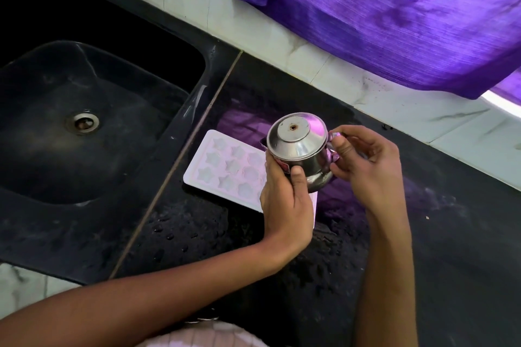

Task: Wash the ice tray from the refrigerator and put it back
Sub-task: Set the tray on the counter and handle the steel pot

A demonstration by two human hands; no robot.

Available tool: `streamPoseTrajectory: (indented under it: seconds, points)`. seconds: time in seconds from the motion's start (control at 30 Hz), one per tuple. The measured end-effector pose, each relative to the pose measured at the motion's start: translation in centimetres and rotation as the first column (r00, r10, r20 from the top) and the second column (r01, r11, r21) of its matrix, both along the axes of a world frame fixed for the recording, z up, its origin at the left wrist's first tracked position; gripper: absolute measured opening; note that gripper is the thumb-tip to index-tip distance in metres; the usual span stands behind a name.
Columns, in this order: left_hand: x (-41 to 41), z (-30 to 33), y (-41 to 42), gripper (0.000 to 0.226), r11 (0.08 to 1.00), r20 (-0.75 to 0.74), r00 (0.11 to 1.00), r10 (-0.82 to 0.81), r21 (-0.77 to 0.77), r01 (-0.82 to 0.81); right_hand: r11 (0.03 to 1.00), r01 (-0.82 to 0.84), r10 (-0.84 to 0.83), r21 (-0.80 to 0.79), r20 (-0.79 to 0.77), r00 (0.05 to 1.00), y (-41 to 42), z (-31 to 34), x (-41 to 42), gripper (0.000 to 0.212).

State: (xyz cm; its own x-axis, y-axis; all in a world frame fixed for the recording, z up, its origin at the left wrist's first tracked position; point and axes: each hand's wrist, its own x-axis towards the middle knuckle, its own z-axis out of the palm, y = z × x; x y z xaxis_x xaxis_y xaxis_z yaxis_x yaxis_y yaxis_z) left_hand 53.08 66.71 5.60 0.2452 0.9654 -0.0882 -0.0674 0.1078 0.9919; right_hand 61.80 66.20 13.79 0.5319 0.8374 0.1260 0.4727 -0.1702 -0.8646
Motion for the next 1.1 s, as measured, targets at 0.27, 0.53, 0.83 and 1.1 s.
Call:
streamPoseTrajectory:
  seconds: [0.27, 0.53, 0.83, 1.1]
  points:
    - [-0.3, -0.3, 1.6, 0.046, 0.988, 0.024, 0.999, -0.02, -0.15, 0.024, 0.996, 0.047, -0.038, -0.075, 0.121, 0.992, 2.4, -1.5, 0.1, 0.009]
    - [-0.3, -0.4, 2.3, 0.044, 0.966, 0.032, 0.999, -0.034, -0.254, 0.041, 0.988, 0.063, -0.034, -0.139, 0.202, 0.979, 3.5, -2.1, 0.0, 0.006]
    - [-0.3, -0.4, 2.6, 0.042, 0.952, 0.025, 0.998, -0.058, -0.299, 0.063, 0.986, 0.058, -0.021, -0.154, 0.232, 0.972, 3.8, -2.2, -0.1, 0.007]
    - [-0.2, -0.4, 2.8, 0.041, 0.953, 0.039, 0.997, -0.06, -0.296, 0.069, 0.985, 0.055, -0.012, -0.163, 0.254, 0.967, 3.9, -2.1, 0.0, 0.006]
